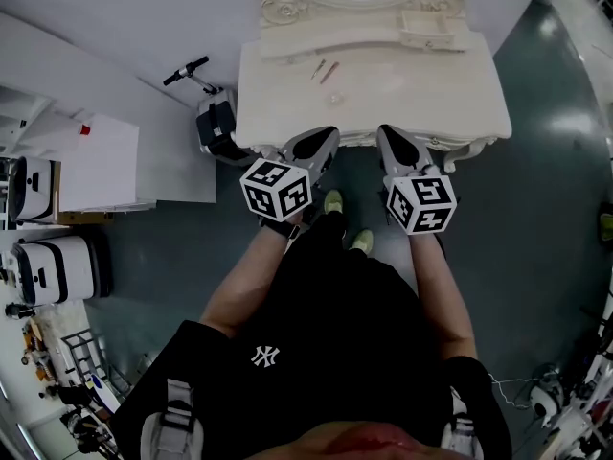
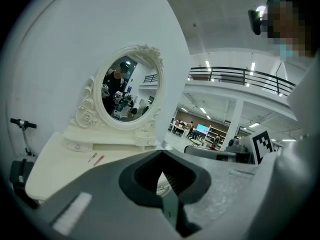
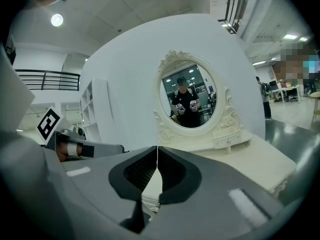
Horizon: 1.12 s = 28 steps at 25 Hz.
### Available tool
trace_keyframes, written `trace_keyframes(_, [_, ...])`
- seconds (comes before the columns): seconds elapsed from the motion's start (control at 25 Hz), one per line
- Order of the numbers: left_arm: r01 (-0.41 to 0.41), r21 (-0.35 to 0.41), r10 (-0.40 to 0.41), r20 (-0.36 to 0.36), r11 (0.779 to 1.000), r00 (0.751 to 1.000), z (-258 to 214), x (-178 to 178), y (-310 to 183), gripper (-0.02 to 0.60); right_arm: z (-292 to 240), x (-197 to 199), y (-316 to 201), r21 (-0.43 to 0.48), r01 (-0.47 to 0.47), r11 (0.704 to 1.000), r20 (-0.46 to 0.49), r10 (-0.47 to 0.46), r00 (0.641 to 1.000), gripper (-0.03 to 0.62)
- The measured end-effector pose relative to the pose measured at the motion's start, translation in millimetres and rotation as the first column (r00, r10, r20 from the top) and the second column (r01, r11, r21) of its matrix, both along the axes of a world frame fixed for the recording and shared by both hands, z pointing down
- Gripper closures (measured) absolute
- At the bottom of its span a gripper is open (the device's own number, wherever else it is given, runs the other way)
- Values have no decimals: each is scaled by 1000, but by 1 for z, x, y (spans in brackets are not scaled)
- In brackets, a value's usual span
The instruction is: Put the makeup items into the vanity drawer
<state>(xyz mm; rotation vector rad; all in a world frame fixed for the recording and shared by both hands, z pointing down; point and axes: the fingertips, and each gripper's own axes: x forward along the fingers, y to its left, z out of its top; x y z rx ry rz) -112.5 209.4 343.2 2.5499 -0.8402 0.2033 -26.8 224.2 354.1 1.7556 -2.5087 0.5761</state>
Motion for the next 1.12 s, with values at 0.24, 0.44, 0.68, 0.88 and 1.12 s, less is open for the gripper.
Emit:
trace_keyframes(0.24, [2, -10, -2, 28, 1000, 1000, 17, -1, -18, 580, 21, -5, -18, -43, 17, 999, -18, -17, 1000, 551])
trace_keyframes(0.44, [-3, -31, 5, 41, 1000, 999, 34, 1, -47, 580, 43, -8, -46, -93, 28, 995, -40, -32, 999, 531])
trace_keyframes(0.68, [-17, -51, 20, 66, 999, 998, 56, 2, -95, 580, 72, -13, -89, -159, 39, 987, -64, -50, 997, 516])
trace_keyframes(0.88, [-45, -66, 53, 126, 997, 991, 86, -1, -136, 580, 109, -25, -129, -237, 60, 970, -102, -87, 991, 489])
trace_keyframes(1.12, [-73, -112, 90, 153, 991, 984, 123, -10, -178, 580, 164, -42, -168, -365, 68, 929, -124, -121, 985, 451])
